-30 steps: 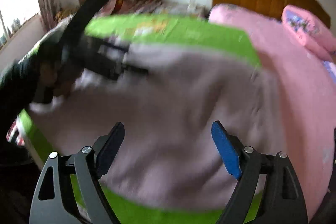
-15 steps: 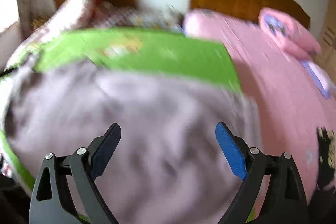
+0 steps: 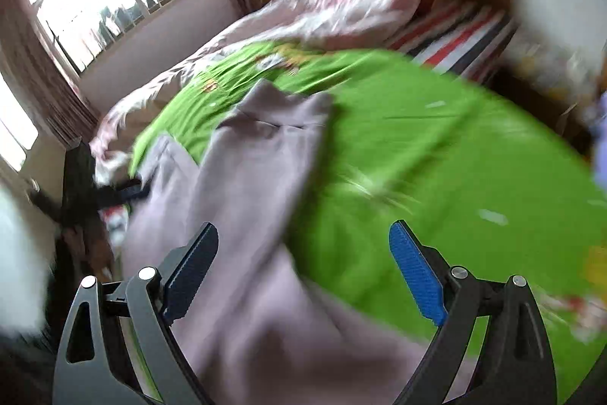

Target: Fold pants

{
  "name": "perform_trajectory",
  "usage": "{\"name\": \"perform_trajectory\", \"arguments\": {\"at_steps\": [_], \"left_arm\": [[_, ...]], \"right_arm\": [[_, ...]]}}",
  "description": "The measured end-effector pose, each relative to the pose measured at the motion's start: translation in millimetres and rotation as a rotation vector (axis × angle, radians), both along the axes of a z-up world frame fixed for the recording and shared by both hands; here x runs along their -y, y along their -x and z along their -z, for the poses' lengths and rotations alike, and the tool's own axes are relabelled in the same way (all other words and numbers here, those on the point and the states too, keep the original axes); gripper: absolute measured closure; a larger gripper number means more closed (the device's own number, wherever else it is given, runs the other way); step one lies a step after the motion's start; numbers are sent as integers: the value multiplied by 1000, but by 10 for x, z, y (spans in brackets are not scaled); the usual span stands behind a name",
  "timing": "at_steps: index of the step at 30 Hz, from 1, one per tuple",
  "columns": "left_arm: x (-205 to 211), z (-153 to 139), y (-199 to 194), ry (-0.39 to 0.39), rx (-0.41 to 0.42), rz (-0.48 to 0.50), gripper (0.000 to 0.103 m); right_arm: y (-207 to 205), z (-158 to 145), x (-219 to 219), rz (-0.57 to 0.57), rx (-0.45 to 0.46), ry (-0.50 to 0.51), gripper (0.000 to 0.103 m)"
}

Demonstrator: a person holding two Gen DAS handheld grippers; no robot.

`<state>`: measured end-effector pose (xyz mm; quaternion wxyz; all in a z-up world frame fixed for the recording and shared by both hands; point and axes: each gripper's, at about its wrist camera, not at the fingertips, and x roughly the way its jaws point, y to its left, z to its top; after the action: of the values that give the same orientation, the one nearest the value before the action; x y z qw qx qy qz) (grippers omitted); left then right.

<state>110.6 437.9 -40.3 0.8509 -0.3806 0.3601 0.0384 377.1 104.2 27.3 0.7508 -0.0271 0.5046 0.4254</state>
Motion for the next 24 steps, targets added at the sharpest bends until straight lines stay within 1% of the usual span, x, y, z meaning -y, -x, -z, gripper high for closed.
{"name": "perform_trajectory", "arguments": {"at_steps": [1, 2, 3, 4, 6, 7, 8, 9, 10, 11, 13, 14, 15, 16, 17, 19, 20, 21, 22, 23, 24], "left_arm": [[32, -28, -8, -24, -8, -7, 6], [87, -95, 15, -71, -12, -32, 5], [114, -142, 42, -103, -10, -53, 5], [159, -192, 92, -137, -2, -77, 5], [196, -280, 289, -180, 39, -109, 3], [193, -309, 355, -185, 52, -113, 2], [196, -337, 420, -186, 62, -116, 2], [195, -354, 477, -189, 67, -118, 2], [202, -354, 499, -192, 65, -123, 2], [175, -345, 527, -193, 61, -127, 2], [116, -325, 592, -175, 64, -132, 2], [76, -303, 613, -160, 65, -136, 2], [34, -288, 630, -130, 75, -139, 2], [28, -277, 643, -101, 92, -136, 2], [3, -270, 660, -71, 114, -135, 2], [-51, -260, 729, -18, 160, -159, 2], [-79, -247, 772, 3, 174, -180, 2], [-120, -219, 834, 28, 181, -218, 2], [-160, -190, 890, 49, 184, -252, 2], [-217, -130, 1002, 83, 185, -301, 2], [-255, -88, 1085, 104, 183, -330, 2]], "right_arm": [[-124, 118, -144, 7, -48, 6, 15], [-284, 268, -299, 28, -122, 7, 16], [-381, 385, -408, 44, -162, 14, 23], [-461, 448, -530, 45, -145, 11, 26], [-487, 423, -720, -1, -88, 44, 29], [-497, 407, -820, -29, -74, 72, 40], [-486, 392, -861, -48, -67, 85, 46], [-468, 380, -917, -76, -60, 101, 67], [-432, 336, -972, -102, -26, 130, 85], [-404, 274, -965, -125, -10, 133, 90], [-276, 109, -1043, -172, 36, 103, 92], [-135, -67, -1103, -204, 65, 68, 92], [-19, -168, -1172, -226, 85, 44, 92], [161, -327, -1259, -263, 118, 20, 92], [429, -507, -1398, -323, 169, -1, 92], [753, -671, -1613, -398, 211, -30, 92], [1010, -734, -1773, -454, 223, -46, 92], [1154, -725, -1874, -479, 227, -43, 92], [1305, -698, -1978, -512, 222, -33, 89], [1450, -617, -2111, -564, 187, -24, 87], [1550, -516, -2227, -624, 131, -12, 81]]}}
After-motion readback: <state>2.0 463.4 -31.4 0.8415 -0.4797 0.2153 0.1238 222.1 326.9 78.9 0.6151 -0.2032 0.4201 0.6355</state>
